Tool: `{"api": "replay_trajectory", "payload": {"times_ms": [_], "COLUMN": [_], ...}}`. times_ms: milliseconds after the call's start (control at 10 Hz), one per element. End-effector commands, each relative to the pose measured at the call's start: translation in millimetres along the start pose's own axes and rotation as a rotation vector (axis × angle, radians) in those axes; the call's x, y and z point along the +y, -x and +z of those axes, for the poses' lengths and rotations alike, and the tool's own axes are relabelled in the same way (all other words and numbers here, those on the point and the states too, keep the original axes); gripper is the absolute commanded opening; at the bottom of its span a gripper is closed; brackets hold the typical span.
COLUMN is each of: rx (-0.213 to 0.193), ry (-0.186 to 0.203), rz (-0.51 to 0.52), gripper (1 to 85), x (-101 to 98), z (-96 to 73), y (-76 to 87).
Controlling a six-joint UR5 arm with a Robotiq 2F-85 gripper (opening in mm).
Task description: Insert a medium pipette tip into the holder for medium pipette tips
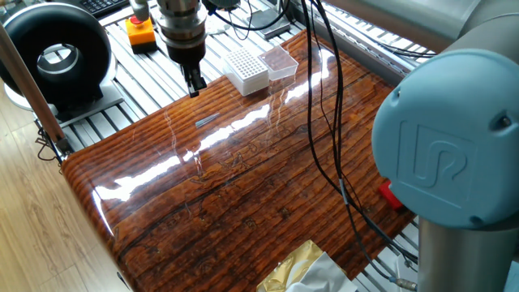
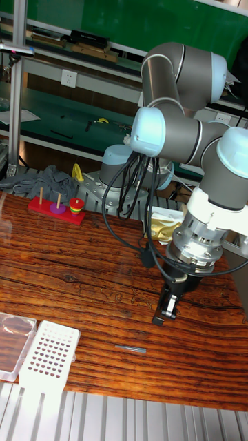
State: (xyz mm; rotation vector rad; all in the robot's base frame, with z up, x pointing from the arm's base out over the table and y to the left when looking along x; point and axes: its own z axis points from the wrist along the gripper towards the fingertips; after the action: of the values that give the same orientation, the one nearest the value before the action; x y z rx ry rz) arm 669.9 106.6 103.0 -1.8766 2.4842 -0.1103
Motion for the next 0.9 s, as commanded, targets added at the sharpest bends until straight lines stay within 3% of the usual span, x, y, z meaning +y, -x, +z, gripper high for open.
{"api": "replay_trajectory", "payload": {"times_ms": [0,100,300,400,800], "rx": [0.029,0.036,-0.01,-0.01,0.037], "ry": [0.001,-0.002,-0.028,-0.015,0.005], "rz": [0.026,0.041,0.078,0.099,0.075], "gripper": [1.0,1.0,1.0,1.0,1.0], "x": [0.2,-0.3,-7.4,-4.0,1.7], "z": [0.5,0.4,0.5,0.6,0.4], "y": [-8.9,-10.7,0.9,1.2,-10.8]}}
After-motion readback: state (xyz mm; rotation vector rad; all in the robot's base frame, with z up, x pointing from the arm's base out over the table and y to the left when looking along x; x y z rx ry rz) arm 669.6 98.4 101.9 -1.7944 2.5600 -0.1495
